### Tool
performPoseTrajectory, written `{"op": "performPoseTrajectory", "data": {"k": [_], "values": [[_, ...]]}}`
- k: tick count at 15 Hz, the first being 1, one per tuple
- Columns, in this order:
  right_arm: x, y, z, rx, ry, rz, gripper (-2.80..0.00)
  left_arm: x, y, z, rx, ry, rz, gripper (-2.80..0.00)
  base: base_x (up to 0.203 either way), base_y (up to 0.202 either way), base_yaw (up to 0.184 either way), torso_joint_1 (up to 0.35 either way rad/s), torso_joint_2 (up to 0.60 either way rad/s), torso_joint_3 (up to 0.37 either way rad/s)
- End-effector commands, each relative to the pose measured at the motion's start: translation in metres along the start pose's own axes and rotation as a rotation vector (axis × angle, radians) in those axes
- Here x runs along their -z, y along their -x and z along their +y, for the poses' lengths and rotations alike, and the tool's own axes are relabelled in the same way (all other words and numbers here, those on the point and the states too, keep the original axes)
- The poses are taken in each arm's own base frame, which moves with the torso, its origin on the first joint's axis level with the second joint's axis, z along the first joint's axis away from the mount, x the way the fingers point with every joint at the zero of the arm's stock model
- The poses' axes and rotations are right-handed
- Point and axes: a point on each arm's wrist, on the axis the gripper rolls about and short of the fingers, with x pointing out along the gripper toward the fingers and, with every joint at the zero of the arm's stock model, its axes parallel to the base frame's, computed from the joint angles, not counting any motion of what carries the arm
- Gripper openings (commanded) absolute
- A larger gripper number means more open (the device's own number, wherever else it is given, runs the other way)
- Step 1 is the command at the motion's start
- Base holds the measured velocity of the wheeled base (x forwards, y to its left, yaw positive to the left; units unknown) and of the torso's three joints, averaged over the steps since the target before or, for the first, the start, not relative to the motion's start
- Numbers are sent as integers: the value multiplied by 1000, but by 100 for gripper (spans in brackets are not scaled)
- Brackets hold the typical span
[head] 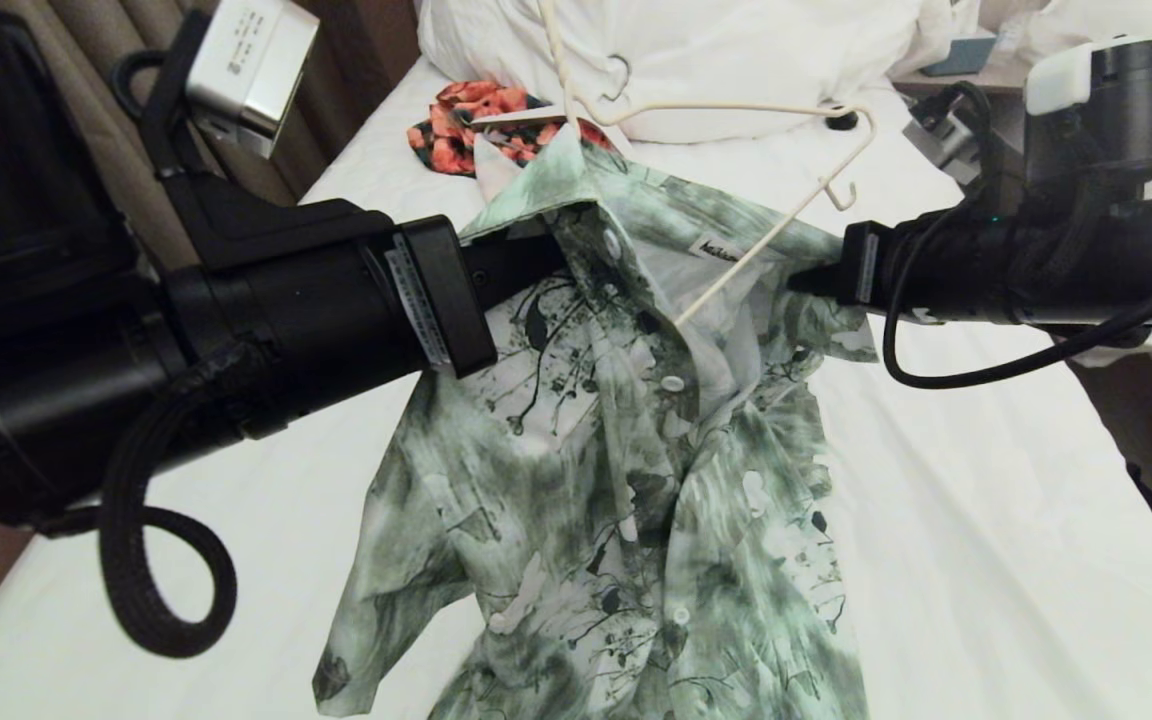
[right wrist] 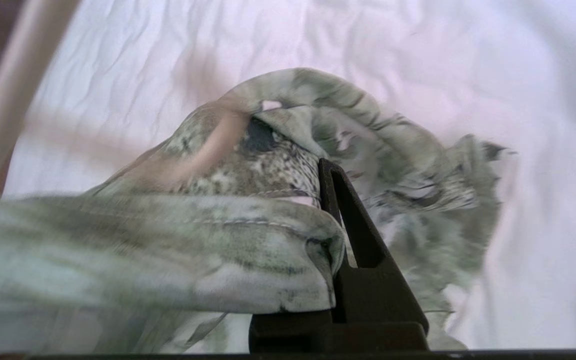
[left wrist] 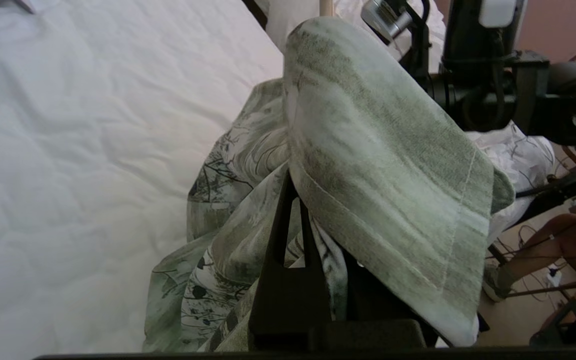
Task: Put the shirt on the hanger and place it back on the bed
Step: Hook the other side of the shirt onto the hanger
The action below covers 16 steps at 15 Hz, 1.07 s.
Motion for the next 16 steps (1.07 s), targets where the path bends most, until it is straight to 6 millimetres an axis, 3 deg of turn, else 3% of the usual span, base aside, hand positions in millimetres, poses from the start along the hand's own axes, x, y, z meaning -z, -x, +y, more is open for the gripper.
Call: {"op": "performPoseTrajectory", "data": {"k": [1, 5, 13, 16], "values": [[-5, 0, -6, 13, -6, -13, -280, 1, -1, 0, 2, 2, 1, -280, 0, 0, 0, 0, 0, 0], [-11, -8, -17, 20, -14, -22, -280, -12, 13, -4, 15, -1, -48, -280, 0, 0, 0, 0, 0, 0], [-5, -9, -11, -139, -25, 46, -280, -33, 40, -20, 77, 53, -113, -280, 0, 0, 0, 0, 0, 0], [4, -10, -6, -178, -24, 79, -280, -33, 39, -21, 85, 64, -115, -280, 0, 0, 0, 0, 0, 0]]}}
